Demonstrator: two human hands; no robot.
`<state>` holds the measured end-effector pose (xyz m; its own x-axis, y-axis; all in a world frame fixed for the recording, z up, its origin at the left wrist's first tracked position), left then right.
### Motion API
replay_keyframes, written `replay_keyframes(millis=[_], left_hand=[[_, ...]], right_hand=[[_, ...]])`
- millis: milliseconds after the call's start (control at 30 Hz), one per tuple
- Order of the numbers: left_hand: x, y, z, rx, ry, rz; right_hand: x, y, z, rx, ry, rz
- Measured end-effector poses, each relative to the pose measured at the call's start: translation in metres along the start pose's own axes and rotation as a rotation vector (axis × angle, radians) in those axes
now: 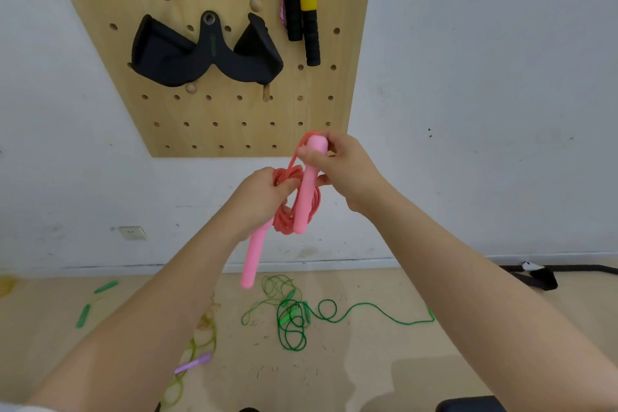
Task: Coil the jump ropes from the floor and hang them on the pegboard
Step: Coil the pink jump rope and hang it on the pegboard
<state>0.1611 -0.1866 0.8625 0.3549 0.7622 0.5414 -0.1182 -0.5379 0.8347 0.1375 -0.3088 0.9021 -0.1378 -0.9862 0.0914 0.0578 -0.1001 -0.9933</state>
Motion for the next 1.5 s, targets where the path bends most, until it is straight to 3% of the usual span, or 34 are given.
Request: replay_keyframes(millis=[167,233,367,467,567,700,833,933,1033,1100,1167,1233,1267,1300,1333,1367,1433,1467,1500], left_hand=[[0.001,0.002,0.002,-0.017,-0.058,0.427],[0.004,-0.006,0.006,0.033,-0.113,0.443],[0.006,-0.024,0.009,0.175,-0.24,0.179],[0.005,-0.025,0.01,0.174,-0.232,0.061],[0.005,-0.017,0.008,0.136,-0.235,-0.221],[0.0,-0.016,0.006,0.132,-0.246,-0.426],[-0.002,-0.02,0.009,0.165,-0.215,-0.569],[-0.002,-0.011,0.01,0.125,-0.222,-0.622],[0.001,0.004,0.008,0.038,-0.229,-0.464],[0.002,0.014,0.007,-0.016,-0.255,-0.385],[-0.003,0.022,0.003,-0.055,-0.31,-0.346],[-0.012,0.027,0.0,-0.081,-0.334,-0.311],[-0.015,0.028,-0.001,-0.09,-0.334,-0.294],[-0.018,0.029,-0.001,-0.091,-0.338,-0.298],[-0.02,0.028,-0.001,-0.086,-0.353,-0.336],[-0.021,0.029,-0.002,-0.081,-0.372,-0.392],[-0.017,0.032,-0.003,-0.086,-0.387,-0.465],[-0.014,0.033,-0.002,-0.09,-0.373,-0.48],[-0.01,0.034,0.0,-0.086,-0.345,-0.493]], right_hand=[[-0.003,-0.005,0.0,0.067,-0.038,-0.083],[-0.008,-0.01,0.0,0.099,-0.078,-0.077],[-0.013,-0.011,-0.004,0.13,-0.098,-0.048],[-0.013,-0.002,-0.005,0.124,-0.105,-0.032],[-0.012,0.005,-0.006,0.163,-0.116,-0.027],[-0.008,-0.001,-0.005,0.375,-0.1,-0.493],[-0.022,0.02,-0.006,0.315,-0.3,-0.759],[-0.023,0.028,-0.01,0.229,-0.338,-0.504],[-0.016,0.028,-0.006,0.041,-0.234,-0.109],[-0.011,0.027,-0.003,-0.043,-0.246,-0.028],[-0.009,0.027,-0.002,-0.135,-0.278,-0.17],[0.002,0.03,0.007,-0.154,-0.169,-0.68],[0.009,0.027,0.011,-0.119,-0.066,-1.017],[0.009,0.024,0.012,-0.042,0.007,-1.193],[0.004,0.025,0.013,0.015,-0.003,-1.162],[0.002,0.031,0.013,0.008,-0.085,-0.923],[-0.007,0.029,0.004,-0.072,-0.316,-0.214],[-0.005,0.026,0.001,-0.094,-0.38,0.019],[-0.001,0.023,0.001,-0.087,-0.414,0.099]])
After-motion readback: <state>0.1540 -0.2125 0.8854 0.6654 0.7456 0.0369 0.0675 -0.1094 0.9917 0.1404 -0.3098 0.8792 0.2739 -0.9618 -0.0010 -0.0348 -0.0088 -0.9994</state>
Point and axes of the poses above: each hand's wrist, its own z-axis towards the middle knuckle, its own x-axis out of the back of the hand, y = z × x, the point moved 9 cm from there along z, towards the middle knuckle, and after that the axes turned 4 degrees about z, right-handed, at the moved point
